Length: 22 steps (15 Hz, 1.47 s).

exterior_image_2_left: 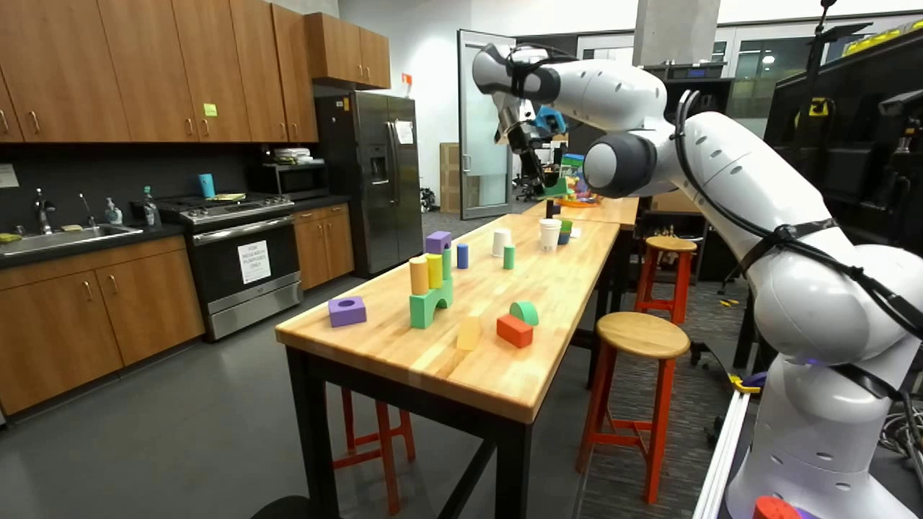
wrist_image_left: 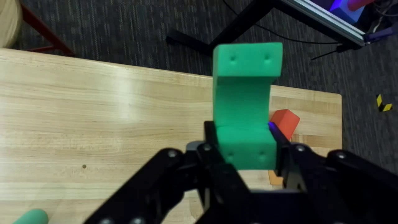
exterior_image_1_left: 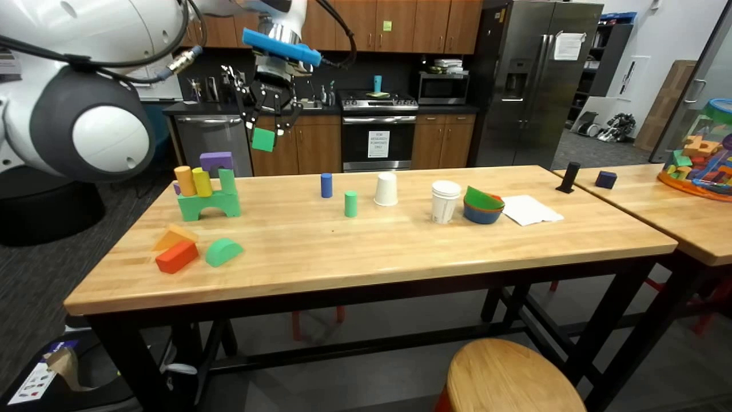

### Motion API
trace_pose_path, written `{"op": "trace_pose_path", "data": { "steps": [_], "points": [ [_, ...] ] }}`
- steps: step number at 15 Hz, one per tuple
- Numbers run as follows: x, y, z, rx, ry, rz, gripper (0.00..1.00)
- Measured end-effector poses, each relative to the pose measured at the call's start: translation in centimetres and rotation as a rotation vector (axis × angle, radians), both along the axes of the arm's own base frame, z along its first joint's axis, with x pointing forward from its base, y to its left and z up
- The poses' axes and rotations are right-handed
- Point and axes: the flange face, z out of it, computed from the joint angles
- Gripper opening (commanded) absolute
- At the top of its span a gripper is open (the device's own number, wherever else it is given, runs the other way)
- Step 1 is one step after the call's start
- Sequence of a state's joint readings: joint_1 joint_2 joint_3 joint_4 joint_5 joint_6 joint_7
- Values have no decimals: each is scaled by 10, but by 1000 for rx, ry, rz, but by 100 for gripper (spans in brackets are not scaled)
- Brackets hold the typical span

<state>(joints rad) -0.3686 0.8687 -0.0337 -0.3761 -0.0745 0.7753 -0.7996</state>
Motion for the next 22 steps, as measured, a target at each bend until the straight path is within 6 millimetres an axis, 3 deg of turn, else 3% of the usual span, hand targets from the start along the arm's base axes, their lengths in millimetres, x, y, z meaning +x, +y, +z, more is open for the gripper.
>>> {"op": "trace_pose_path", "data": {
  "steps": [11, 14, 17, 22],
  "points": [
    [24, -15, -122, 56, 161, -12, 16],
    [26, -16, -143, 71, 187, -10, 16],
    [31, -10, -141, 102, 153, 2, 16],
    [45, 19, -99, 205, -15, 20, 16]
  ]
}}
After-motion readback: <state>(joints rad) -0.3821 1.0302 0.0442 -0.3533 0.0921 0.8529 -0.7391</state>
